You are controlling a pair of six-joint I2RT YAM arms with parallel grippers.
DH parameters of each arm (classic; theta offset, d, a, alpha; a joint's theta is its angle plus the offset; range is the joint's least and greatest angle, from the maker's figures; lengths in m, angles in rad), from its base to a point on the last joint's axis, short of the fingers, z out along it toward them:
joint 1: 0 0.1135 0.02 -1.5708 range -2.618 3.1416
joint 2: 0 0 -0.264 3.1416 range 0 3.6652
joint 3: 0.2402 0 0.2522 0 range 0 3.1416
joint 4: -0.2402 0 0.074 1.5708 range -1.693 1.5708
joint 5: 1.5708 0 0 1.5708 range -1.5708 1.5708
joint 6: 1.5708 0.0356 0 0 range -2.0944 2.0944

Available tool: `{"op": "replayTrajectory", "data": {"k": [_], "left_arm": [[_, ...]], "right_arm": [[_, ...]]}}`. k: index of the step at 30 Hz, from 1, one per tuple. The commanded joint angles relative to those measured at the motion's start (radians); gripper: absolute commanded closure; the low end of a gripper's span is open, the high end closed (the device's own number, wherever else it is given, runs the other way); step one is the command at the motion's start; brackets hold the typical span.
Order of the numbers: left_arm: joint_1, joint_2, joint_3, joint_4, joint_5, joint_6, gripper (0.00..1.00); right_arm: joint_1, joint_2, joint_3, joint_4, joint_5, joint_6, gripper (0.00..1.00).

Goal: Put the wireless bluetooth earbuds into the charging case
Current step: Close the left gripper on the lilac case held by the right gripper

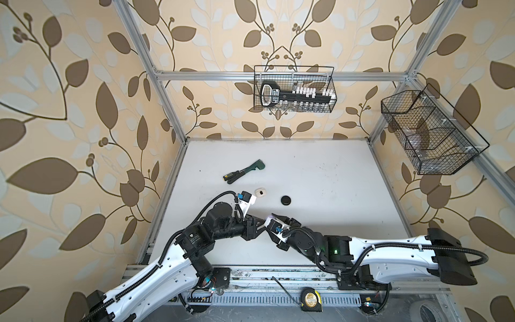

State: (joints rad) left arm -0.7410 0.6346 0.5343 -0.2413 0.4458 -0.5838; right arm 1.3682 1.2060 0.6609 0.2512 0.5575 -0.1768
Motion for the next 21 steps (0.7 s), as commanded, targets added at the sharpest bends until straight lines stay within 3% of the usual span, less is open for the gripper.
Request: {"op": "replayTrajectory", "data": {"k": [1, 15, 21], "left_arm": [[-0.009, -0.004, 0.004, 0.045, 0.033, 0.007, 0.60], [-0.015, 0.020, 0.000, 0.082, 0.077, -0.001, 0.58], [-0.023, 0.028, -0.014, 0.129, 0.090, -0.017, 0.62]], "right_arm": [[0.008, -0.011, -0.017, 0.025, 0.019, -0.016, 0.72], [0.014, -0.012, -0.025, 0.049, 0.029, -0.020, 0.71], [0.014, -0.017, -0.030, 0.061, 0.016, -0.005, 0.71]]}}
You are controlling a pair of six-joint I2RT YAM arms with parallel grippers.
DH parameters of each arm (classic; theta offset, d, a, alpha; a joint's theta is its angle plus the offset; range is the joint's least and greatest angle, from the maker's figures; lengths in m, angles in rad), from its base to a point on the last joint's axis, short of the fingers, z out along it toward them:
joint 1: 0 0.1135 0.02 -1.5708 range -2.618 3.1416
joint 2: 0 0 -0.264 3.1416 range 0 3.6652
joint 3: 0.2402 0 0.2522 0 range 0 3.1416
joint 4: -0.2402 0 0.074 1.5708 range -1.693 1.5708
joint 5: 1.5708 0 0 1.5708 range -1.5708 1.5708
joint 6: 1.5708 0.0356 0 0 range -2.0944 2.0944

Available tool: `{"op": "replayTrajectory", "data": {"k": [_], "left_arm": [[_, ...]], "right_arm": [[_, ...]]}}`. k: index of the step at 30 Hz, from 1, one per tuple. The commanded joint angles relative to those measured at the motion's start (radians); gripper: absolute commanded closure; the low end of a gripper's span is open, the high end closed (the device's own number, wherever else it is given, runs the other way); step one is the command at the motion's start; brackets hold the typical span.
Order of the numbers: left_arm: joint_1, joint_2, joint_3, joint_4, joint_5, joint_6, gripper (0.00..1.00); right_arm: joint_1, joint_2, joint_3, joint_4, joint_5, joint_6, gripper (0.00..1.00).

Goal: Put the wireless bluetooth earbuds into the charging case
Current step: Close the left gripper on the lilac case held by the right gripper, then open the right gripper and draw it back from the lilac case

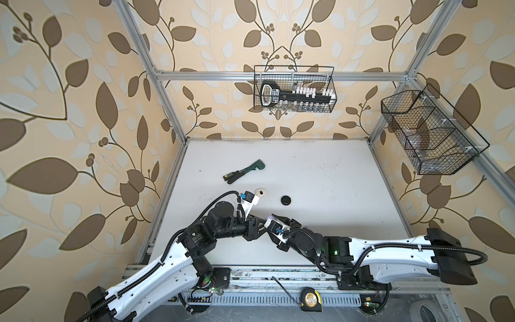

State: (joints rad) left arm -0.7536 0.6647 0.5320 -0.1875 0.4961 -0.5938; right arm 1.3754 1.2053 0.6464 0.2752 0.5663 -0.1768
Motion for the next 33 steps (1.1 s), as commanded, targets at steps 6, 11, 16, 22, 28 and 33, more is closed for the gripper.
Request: {"op": "replayTrajectory", "data": {"k": [6, 11, 16, 22, 28, 33], "left_arm": [[-0.015, 0.002, -0.021, 0.103, 0.040, -0.011, 0.72], [-0.016, 0.022, -0.030, 0.144, 0.046, -0.006, 0.85], [-0.016, 0.021, -0.020, 0.168, 0.006, 0.006, 0.95], [-0.016, 0.009, 0.047, 0.082, -0.262, 0.144, 1.00], [-0.016, 0.053, -0.054, 0.393, -0.178, 0.379, 1.00], [-0.016, 0.134, -0.169, 0.686, -0.222, 0.554, 1.00]], "right_arm": [[0.008, -0.021, -0.019, 0.045, -0.002, 0.010, 0.69], [0.008, -0.027, -0.017, 0.044, -0.039, 0.025, 0.66], [0.008, -0.048, -0.024, 0.044, -0.048, 0.042, 0.45], [0.000, -0.145, -0.073, 0.056, -0.044, 0.058, 0.20], [-0.032, -0.312, -0.132, 0.050, -0.070, 0.096, 0.16], [-0.126, -0.460, -0.189, 0.037, -0.107, 0.157, 0.17]]}}
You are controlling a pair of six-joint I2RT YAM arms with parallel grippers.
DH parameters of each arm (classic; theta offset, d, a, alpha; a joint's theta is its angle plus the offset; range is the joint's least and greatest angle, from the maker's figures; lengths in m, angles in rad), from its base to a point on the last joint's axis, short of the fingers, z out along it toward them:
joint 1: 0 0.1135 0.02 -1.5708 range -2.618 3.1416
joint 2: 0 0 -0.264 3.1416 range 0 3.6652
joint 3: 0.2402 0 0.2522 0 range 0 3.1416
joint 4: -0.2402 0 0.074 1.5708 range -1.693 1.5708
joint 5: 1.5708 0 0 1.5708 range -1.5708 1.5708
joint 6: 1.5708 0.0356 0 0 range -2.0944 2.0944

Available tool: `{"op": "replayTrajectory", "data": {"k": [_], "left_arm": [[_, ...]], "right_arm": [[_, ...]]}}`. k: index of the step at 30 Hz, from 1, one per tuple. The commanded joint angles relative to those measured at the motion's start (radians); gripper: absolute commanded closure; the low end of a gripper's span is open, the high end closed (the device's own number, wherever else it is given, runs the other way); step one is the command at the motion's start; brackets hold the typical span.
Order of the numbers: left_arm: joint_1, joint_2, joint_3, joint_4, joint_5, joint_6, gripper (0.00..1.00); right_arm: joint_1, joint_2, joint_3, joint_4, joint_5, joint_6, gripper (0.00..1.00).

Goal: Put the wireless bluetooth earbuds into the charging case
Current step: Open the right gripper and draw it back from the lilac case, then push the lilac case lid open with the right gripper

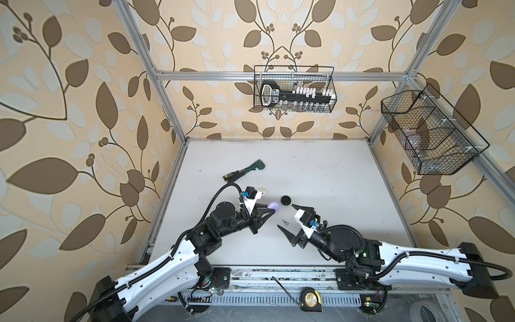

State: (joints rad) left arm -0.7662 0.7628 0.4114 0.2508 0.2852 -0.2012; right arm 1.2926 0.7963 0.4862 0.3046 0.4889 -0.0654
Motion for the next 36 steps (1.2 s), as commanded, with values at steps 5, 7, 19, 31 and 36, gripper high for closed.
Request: {"op": "replayTrajectory", "data": {"k": [5, 7, 19, 31, 36], "left_arm": [[-0.004, 0.057, -0.101, 0.349, 0.192, 0.309, 1.00], [-0.004, 0.028, -0.113, 0.348, 0.229, 0.327, 1.00], [-0.007, 0.004, -0.145, 0.400, 0.356, 0.365, 1.00], [-0.007, -0.003, -0.170, 0.470, 0.338, 0.309, 1.00], [-0.007, -0.011, -0.171, 0.477, 0.378, 0.307, 1.00]], "right_arm": [[-0.179, -0.107, -0.037, -0.035, -0.135, 0.137, 0.27], [-0.195, -0.111, -0.037, -0.038, -0.176, 0.148, 0.29], [-0.149, -0.026, -0.010, -0.020, -0.273, 0.119, 0.36], [-0.119, -0.005, -0.010, -0.004, -0.303, 0.092, 0.39], [-0.118, 0.011, -0.007, -0.002, -0.308, 0.092, 0.40]]}}
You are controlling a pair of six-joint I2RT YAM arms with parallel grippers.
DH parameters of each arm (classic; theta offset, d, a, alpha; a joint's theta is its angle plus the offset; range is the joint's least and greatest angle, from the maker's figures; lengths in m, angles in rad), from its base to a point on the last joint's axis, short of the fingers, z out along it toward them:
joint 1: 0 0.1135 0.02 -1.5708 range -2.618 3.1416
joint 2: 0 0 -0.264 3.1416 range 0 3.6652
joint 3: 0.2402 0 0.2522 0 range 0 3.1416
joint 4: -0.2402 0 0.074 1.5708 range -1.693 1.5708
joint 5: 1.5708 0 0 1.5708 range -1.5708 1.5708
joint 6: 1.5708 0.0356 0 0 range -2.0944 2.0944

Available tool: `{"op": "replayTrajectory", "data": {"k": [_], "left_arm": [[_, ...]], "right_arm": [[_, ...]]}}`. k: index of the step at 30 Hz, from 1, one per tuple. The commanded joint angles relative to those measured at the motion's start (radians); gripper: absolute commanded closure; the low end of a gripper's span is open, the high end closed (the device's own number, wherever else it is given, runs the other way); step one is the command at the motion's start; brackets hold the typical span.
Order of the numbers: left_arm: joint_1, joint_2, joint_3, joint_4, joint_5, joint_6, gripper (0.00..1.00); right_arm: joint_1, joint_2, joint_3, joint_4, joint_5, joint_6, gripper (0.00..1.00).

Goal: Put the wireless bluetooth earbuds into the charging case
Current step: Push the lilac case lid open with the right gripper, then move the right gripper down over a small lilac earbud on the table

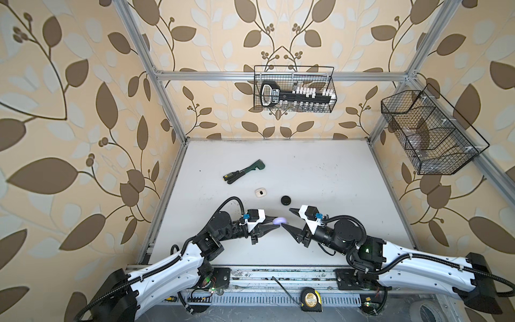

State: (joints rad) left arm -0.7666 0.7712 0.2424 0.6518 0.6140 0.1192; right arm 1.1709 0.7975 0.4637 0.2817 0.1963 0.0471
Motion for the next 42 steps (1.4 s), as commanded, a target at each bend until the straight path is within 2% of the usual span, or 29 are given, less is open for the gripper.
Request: {"op": "replayTrajectory", "data": {"k": [1, 8, 24, 28, 34, 36, 42], "left_arm": [[-0.007, -0.020, -0.001, 0.080, 0.061, -0.014, 1.00], [-0.007, -0.003, -0.002, 0.107, 0.116, -0.010, 1.00], [-0.007, 0.037, -0.008, 0.137, 0.115, 0.000, 1.00], [-0.007, 0.042, -0.017, 0.159, 0.101, -0.009, 1.00], [-0.007, 0.067, -0.061, 0.259, 0.012, -0.042, 1.00], [-0.007, 0.090, -0.084, 0.319, -0.025, -0.058, 1.00], [-0.007, 0.198, -0.121, 0.525, -0.056, -0.116, 1.00]], "right_arm": [[0.004, 0.016, 0.018, 0.020, -0.013, -0.021, 0.40], [-0.006, 0.028, 0.030, 0.009, 0.029, -0.004, 0.43], [-0.076, 0.033, 0.041, -0.013, 0.031, 0.076, 0.45], [-0.077, 0.042, 0.050, -0.023, 0.033, 0.083, 0.45], [-0.077, 0.005, 0.067, -0.059, 0.052, 0.118, 0.39], [-0.077, -0.015, 0.096, -0.121, 0.097, 0.169, 0.36], [-0.083, -0.052, 0.249, -0.510, 0.254, 0.363, 0.32]]}}
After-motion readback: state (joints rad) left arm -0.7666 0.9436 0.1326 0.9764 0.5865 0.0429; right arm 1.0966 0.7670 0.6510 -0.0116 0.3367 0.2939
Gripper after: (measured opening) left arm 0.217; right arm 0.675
